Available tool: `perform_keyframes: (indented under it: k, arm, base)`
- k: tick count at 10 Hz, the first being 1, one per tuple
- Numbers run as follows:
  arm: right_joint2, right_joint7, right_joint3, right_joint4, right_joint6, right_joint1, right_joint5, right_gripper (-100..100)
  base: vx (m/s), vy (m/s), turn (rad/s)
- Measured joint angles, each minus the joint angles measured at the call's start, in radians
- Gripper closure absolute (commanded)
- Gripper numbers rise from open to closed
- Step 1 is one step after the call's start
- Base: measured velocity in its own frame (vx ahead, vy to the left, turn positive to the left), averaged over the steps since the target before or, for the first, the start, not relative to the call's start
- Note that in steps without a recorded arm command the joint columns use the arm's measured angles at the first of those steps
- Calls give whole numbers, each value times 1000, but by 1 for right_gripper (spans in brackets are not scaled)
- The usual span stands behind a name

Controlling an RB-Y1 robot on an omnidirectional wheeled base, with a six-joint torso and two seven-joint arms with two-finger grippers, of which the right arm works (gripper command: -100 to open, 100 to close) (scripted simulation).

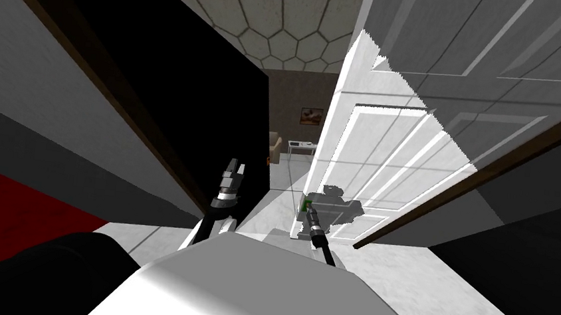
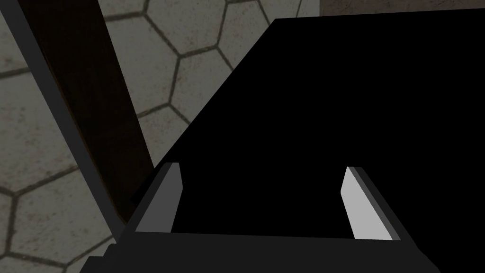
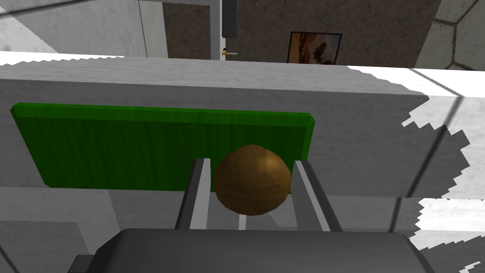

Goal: Push the door open

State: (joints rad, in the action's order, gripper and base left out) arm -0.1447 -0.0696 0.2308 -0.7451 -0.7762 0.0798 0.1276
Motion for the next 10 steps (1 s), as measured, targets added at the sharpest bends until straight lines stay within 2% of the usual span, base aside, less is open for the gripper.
perform_keyframes:
  k: [3, 5, 7, 9, 10]
  arm:
    - [0, 0, 1, 2, 1, -2, 0, 100]
    - [6, 11, -6, -1, 11, -13, 2, 100]
    - [16, 26, -20, 15, 10, -1, 6, 100]
    - [20, 43, -36, -2, 11, -5, 9, 100]
    - [27, 53, -46, 13, 4, 4, 12, 100]
  base:
    - [26, 8, -18]
    - [170, 40, -57]
    - [181, 42, -31]
    - [198, 46, -86]
    - [196, 58, -63]
